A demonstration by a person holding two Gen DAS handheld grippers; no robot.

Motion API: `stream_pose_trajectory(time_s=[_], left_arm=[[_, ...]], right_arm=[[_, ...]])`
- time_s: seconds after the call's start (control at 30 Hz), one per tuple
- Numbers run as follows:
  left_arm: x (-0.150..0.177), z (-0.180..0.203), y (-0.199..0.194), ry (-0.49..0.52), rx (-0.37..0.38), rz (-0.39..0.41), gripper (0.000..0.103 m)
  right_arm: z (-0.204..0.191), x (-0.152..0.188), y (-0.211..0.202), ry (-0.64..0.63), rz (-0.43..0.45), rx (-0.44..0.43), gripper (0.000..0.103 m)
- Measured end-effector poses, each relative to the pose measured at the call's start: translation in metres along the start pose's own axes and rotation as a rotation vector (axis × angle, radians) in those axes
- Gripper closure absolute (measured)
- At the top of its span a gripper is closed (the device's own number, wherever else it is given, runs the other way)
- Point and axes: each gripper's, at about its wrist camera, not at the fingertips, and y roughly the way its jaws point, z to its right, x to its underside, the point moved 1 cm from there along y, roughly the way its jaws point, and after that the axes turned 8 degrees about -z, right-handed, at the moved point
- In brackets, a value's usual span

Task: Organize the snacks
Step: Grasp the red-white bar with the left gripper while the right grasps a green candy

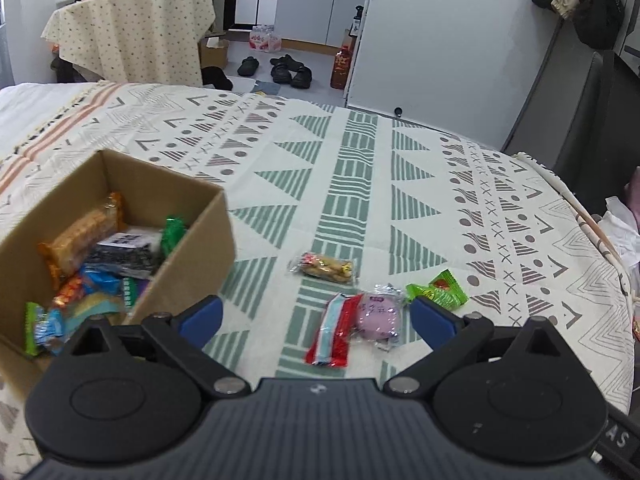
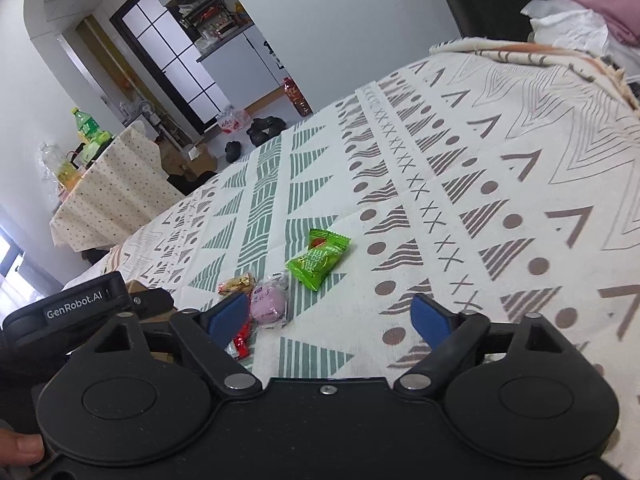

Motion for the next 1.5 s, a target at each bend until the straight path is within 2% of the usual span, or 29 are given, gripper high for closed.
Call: stream_pose_trajectory(time_s=[0.1,0.27,0.63,0.73,0.83,0.97,1.1,1.5], left_arm=[[0.001,0.005,0.014,0.025,-0.018,-0.005,0.009],[0.002,0.003,0.039,0.002,-0.004,-0.057,0.033],[0.009,0.003,0.08,-0.025,0.001,-0.139,0.052],[0.006,0.001,0.083,-0.03,-0.007,-0.151,0.061],[0.004,-0.001,0.085,-0.044,0.014,-0.154,0.079],[0.003,-0.003,0.084,-0.065,0.013,-0.158,0.084],[-0.001,-0.007,0.078,-0.084,-0.005,-0.134,0.084],[-0.003,-0.013,0.064,-0.109,0.012,-0.11,0.084]], right_arm=[[0.005,-0.005,0.014,0.03,-0.021,-0.033,0.027],[0.008,-0.011,0.036,0.045,-0.048,-0.055,0.033],[0.009,-0.02,0.074,0.066,-0.094,-0.108,0.043],[0.009,-0.022,0.082,0.064,-0.103,-0.113,0.043],[0.008,-0.024,0.088,0.059,-0.104,-0.116,0.043],[0.006,-0.026,0.094,0.052,-0.101,-0.114,0.043],[0.003,-0.029,0.1,0.042,-0.096,-0.105,0.043],[-0.005,-0.038,0.114,0.011,-0.07,-0.055,0.044]])
